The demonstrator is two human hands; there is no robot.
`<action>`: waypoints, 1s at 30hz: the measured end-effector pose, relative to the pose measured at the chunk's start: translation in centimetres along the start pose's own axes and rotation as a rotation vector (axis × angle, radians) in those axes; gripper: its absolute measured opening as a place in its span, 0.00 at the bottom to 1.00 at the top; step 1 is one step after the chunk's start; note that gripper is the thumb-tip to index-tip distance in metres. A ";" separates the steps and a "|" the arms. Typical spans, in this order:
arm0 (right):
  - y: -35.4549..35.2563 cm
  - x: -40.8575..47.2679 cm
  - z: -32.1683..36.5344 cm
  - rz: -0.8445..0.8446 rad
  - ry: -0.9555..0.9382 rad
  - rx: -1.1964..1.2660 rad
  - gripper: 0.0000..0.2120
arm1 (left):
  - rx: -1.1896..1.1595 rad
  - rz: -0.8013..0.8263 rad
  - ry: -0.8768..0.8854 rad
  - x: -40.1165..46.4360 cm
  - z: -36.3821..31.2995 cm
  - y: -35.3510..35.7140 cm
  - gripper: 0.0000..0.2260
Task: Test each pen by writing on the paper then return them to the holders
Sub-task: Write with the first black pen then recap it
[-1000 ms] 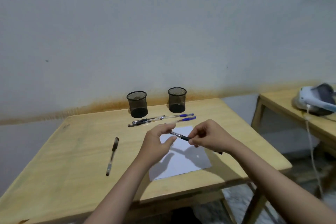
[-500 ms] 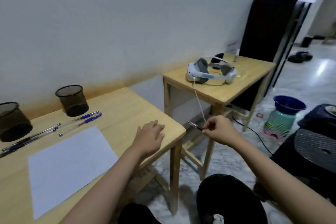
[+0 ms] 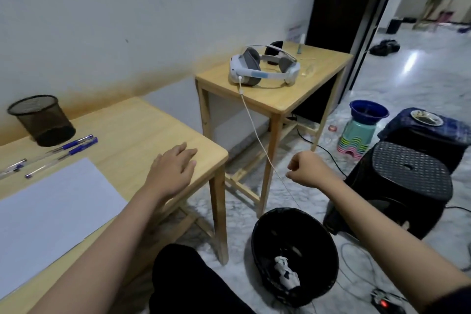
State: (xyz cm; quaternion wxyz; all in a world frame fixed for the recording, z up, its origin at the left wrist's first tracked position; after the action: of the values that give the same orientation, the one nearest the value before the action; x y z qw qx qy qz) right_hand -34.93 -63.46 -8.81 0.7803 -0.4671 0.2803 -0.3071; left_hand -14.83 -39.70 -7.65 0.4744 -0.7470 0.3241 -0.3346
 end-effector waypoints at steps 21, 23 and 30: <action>6.4 -9.7 28.9 0.151 -0.661 0.399 0.03 | -0.117 -0.304 -0.367 -15.1 10.9 -12.0 0.16; 8.4 -11.1 31.8 0.210 -0.709 0.405 0.03 | -0.084 -0.351 -0.457 -18.4 13.5 -13.0 0.16; 13.6 -15.2 41.2 0.346 -0.854 0.396 0.03 | -0.037 -0.336 -0.679 -26.5 19.1 -13.9 0.23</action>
State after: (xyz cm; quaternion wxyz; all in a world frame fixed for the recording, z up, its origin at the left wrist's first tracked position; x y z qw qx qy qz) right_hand -12.01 -24.15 -2.05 0.9386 -0.3406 -0.0546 -0.0021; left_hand -12.07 -4.33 -6.12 0.4799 -0.8664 0.0274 -0.1353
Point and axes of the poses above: each hand's wrist, its own x-axis towards the middle knuckle, its own y-axis out of the palm, z = x × y, the point moved 10 cm from there along x, towards the middle knuckle, and after that the axes turned 8 degrees about y, right-handed, at the moved point
